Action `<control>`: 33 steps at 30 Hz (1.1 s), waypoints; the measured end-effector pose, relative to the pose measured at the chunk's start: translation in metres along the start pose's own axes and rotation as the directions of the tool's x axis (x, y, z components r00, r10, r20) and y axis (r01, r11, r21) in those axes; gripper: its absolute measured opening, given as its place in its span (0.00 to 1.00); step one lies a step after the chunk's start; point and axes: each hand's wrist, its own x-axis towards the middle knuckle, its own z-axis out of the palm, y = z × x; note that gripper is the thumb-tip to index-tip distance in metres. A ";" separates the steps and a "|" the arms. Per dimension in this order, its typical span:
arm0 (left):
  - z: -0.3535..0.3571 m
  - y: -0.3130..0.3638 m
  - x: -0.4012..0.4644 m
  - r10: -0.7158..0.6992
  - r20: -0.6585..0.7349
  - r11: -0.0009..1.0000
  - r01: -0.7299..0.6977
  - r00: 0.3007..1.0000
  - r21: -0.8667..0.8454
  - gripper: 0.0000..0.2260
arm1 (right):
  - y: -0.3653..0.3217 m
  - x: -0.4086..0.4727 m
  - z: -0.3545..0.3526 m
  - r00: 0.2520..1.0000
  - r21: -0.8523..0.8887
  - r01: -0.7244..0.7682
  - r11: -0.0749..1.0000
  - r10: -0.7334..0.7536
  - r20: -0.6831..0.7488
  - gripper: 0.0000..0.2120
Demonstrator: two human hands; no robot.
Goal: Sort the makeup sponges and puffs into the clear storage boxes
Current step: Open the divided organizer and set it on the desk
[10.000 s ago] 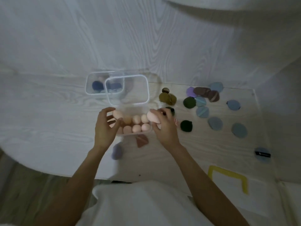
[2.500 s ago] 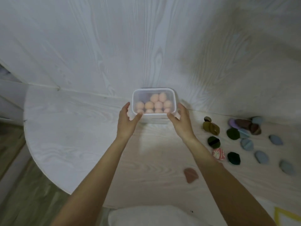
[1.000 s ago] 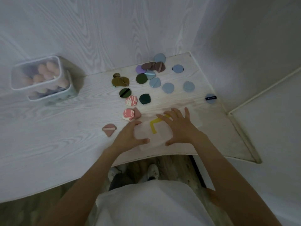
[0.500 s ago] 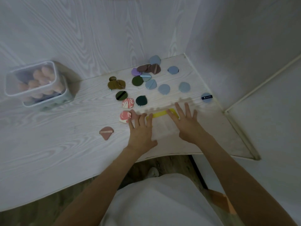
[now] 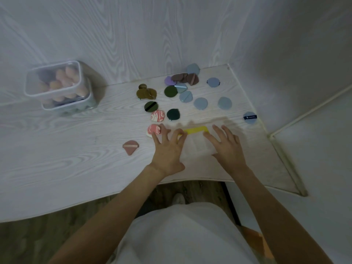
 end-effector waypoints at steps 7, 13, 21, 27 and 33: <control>-0.018 -0.021 0.000 0.079 0.070 0.950 -0.054 0.994 -0.307 0.38 | 0.017 -0.003 -0.015 0.998 0.352 0.050 0.935 -0.034 -0.053 0.50; -0.038 -0.052 0.000 -0.270 -0.394 0.791 -0.031 0.878 -0.611 0.25 | 0.023 0.000 -0.021 0.885 0.889 -0.330 0.317 0.431 0.175 0.37; 0.011 -0.073 -0.015 -0.621 0.111 0.331 0.388 0.776 -0.860 0.25 | 0.017 -0.002 0.015 0.829 0.772 -0.502 0.389 0.471 0.302 0.18; 0.020 -0.055 -0.043 -0.515 0.250 -0.118 0.221 0.820 -0.968 0.22 | 0.009 -0.012 0.011 0.815 0.884 -0.395 0.250 0.539 0.212 0.15; 0.000 -0.097 -0.072 -0.702 0.017 -0.045 -0.021 0.712 -0.999 0.20 | -0.044 0.027 -0.023 0.906 0.950 -0.263 0.167 0.381 0.184 0.12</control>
